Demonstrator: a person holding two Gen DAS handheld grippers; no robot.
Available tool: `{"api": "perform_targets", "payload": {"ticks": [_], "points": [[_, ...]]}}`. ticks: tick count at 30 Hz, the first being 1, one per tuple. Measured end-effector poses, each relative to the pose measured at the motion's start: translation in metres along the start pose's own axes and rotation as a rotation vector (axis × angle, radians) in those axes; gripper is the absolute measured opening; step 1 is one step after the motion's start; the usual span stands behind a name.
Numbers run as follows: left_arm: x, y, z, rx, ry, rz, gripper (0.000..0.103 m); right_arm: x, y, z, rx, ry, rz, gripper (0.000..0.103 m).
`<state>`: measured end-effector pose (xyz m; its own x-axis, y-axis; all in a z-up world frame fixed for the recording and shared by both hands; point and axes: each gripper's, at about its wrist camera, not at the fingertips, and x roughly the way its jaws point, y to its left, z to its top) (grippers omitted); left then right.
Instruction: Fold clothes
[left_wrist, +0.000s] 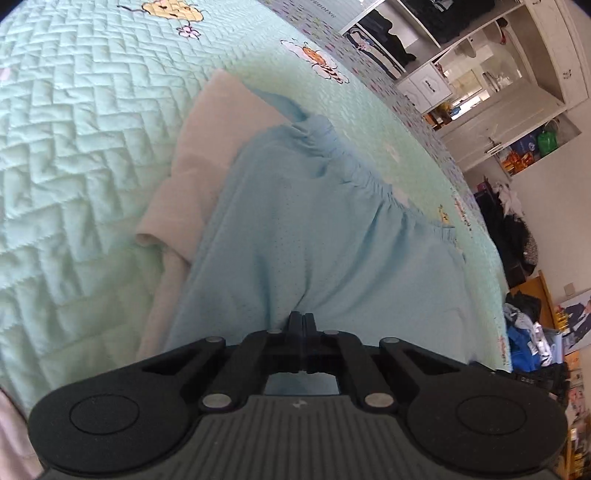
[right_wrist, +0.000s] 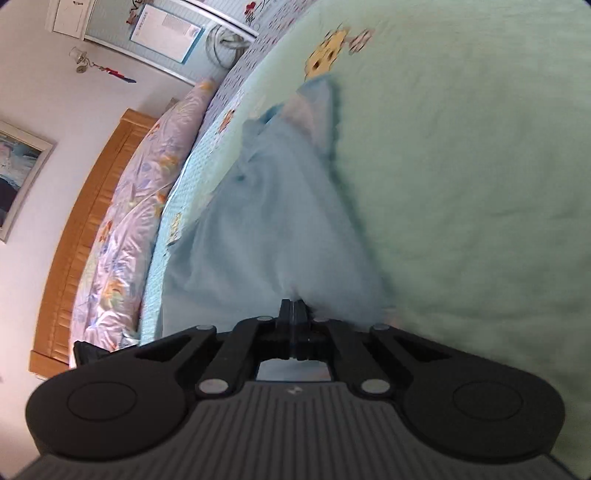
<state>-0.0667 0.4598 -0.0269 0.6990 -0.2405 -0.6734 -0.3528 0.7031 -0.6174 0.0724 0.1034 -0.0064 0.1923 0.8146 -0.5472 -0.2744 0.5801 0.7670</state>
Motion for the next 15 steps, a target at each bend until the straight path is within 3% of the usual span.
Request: {"api": "perform_targets", "payload": {"ticks": [1,3,5,8,10,11,13,15], "points": [[-0.003,-0.004,0.0,0.006,-0.007,0.012,0.004,-0.005,0.006,-0.001,-0.015,-0.007,-0.015,0.007],[-0.011,-0.015,0.0,0.016,-0.026,0.033,0.021,-0.01,0.026,-0.004,-0.047,-0.036,0.008,0.019],[-0.02,-0.036,-0.003,0.042,-0.068,0.026,0.053,-0.007,0.047,-0.008,-0.067,-0.055,0.108,0.031],[-0.02,-0.075,-0.011,0.071,-0.086,-0.095,0.061,0.034,0.076,-0.012,-0.074,0.008,0.28,0.038],[-0.004,-0.102,-0.016,0.096,-0.064,-0.166,0.066,0.066,0.091,-0.019,-0.081,0.068,0.331,0.038],[0.007,-0.113,-0.018,0.113,-0.053,-0.171,0.067,0.083,0.094,-0.022,-0.086,0.095,0.332,0.038],[0.037,-0.116,-0.023,0.111,0.004,-0.062,0.069,0.116,0.094,-0.029,-0.085,0.154,0.298,0.038],[0.038,-0.115,-0.023,0.089,0.005,-0.063,0.065,0.132,0.069,-0.036,-0.038,0.173,0.227,0.002]]}}
